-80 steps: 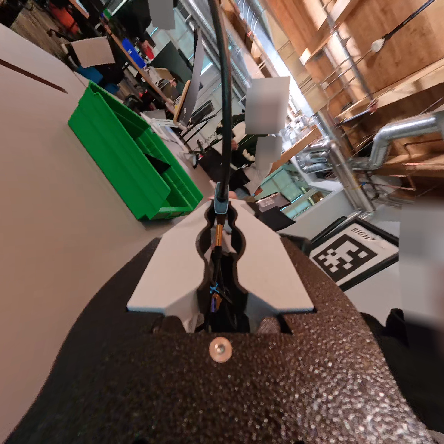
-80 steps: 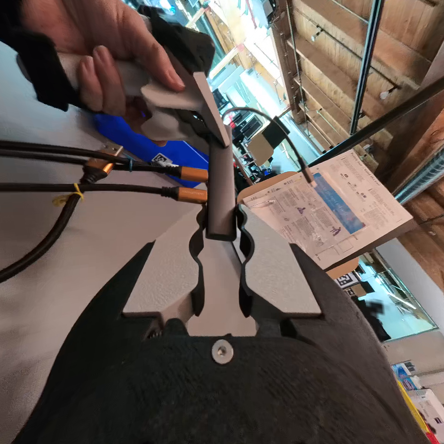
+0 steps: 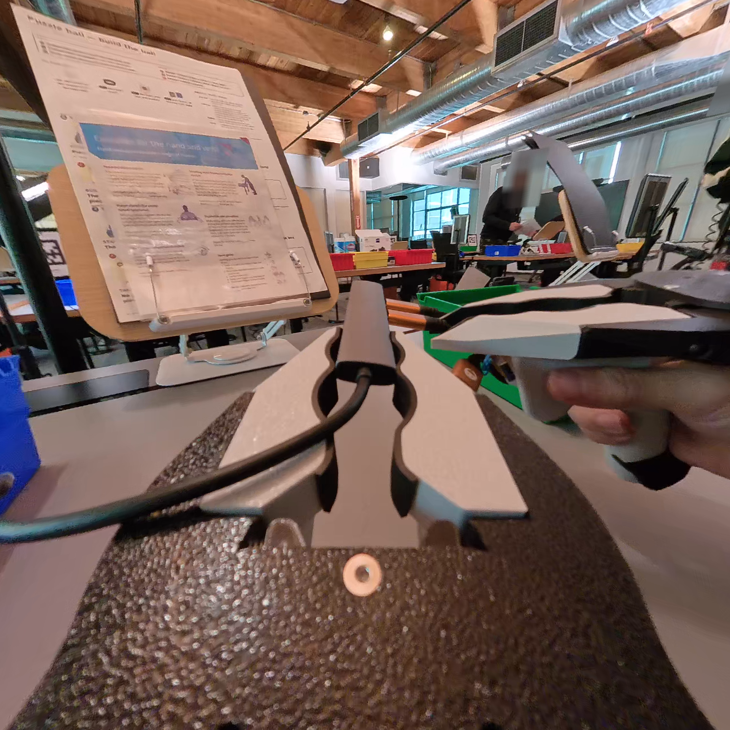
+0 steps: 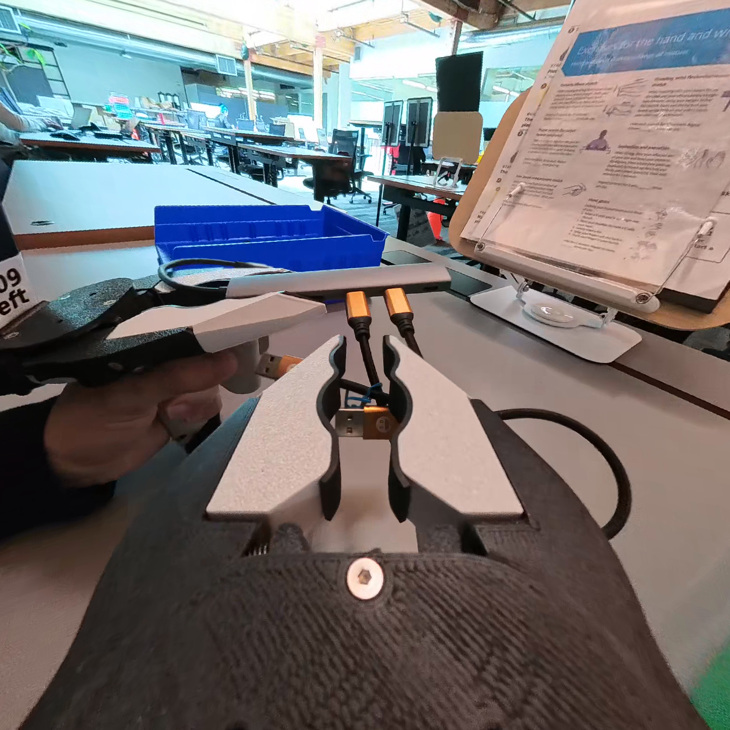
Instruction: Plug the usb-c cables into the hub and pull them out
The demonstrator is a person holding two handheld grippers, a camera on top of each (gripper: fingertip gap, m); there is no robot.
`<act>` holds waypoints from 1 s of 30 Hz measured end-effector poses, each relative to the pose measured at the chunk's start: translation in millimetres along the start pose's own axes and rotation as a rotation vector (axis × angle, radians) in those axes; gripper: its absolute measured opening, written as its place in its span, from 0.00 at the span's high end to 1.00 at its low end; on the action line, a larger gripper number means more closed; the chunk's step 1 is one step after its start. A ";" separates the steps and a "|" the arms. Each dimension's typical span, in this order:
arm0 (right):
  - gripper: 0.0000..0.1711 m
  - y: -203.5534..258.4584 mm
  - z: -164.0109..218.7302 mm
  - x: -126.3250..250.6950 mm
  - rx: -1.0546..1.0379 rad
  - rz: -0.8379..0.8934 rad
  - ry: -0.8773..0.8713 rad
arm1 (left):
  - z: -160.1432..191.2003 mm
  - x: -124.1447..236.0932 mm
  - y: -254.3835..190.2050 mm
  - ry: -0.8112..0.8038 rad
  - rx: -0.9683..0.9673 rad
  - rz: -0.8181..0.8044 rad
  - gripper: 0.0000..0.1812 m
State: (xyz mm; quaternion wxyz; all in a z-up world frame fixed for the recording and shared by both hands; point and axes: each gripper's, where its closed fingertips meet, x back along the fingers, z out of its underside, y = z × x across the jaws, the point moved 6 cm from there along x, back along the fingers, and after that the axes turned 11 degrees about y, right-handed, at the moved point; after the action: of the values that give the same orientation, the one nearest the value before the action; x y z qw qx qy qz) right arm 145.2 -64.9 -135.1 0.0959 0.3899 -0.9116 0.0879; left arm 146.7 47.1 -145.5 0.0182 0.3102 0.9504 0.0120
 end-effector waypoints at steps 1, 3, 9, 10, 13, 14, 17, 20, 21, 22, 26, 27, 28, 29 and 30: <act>0.91 0.3 1.2 -1.2 0.002 0.003 -0.003 | 0.5 0.0 0.7 0.002 0.013 0.011 0.89; 0.93 -0.7 0.9 -0.9 0.005 0.026 -0.038 | 1.3 -0.8 1.2 0.007 0.025 0.026 0.89; 0.94 5.5 -4.8 -0.4 0.037 0.026 -0.127 | -0.3 1.4 2.6 -0.010 0.062 0.049 0.89; 0.94 6.3 -6.0 0.1 0.043 0.033 -0.138 | -0.1 1.3 2.5 -0.008 0.068 0.051 0.89; 0.95 7.5 -5.9 -0.6 0.066 0.045 -0.120 | -0.2 1.9 2.7 -0.011 0.072 0.050 0.89; 0.95 7.7 -5.9 -0.4 0.063 0.040 -0.114 | -0.6 2.3 2.9 -0.015 0.081 0.056 0.89; 0.96 8.0 -6.2 -0.8 0.053 0.034 -0.083 | -0.6 2.4 3.8 -0.001 0.054 0.030 0.89; 0.96 7.5 -8.2 -0.6 0.037 0.015 -0.038 | -2.8 2.6 5.3 0.016 -0.016 -0.001 0.89; 0.96 6.3 -9.2 1.0 0.025 -0.006 -0.020 | -3.5 2.6 5.0 0.017 -0.019 0.005 0.89; 0.96 5.6 -9.8 2.6 0.028 -0.015 -0.003 | -3.9 2.6 3.7 0.019 -0.031 0.002 0.89; 0.96 3.5 -10.3 7.3 0.042 -0.046 0.037 | -6.2 3.4 -1.2 0.016 -0.075 -0.011 0.89; 0.96 2.7 -9.0 7.3 0.039 -0.050 0.043 | -6.1 3.0 -2.1 0.022 -0.086 -0.017 0.89; 0.96 2.2 -8.4 7.3 0.034 -0.056 0.043 | -6.2 2.7 -2.7 0.025 -0.090 -0.021 0.89; 0.96 1.8 -8.1 7.6 0.042 -0.063 0.049 | -6.1 2.7 -2.8 0.027 -0.088 -0.019 0.89; 0.96 1.6 -8.0 7.6 0.043 -0.067 0.062 | -5.9 2.7 -2.9 0.033 -0.084 -0.017 0.89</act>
State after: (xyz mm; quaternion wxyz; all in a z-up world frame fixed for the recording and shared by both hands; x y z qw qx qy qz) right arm 139.7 -67.3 -125.6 0.1187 0.4190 -0.8926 0.1164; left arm 142.6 46.3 -139.8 0.0157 0.3007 0.9519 0.0566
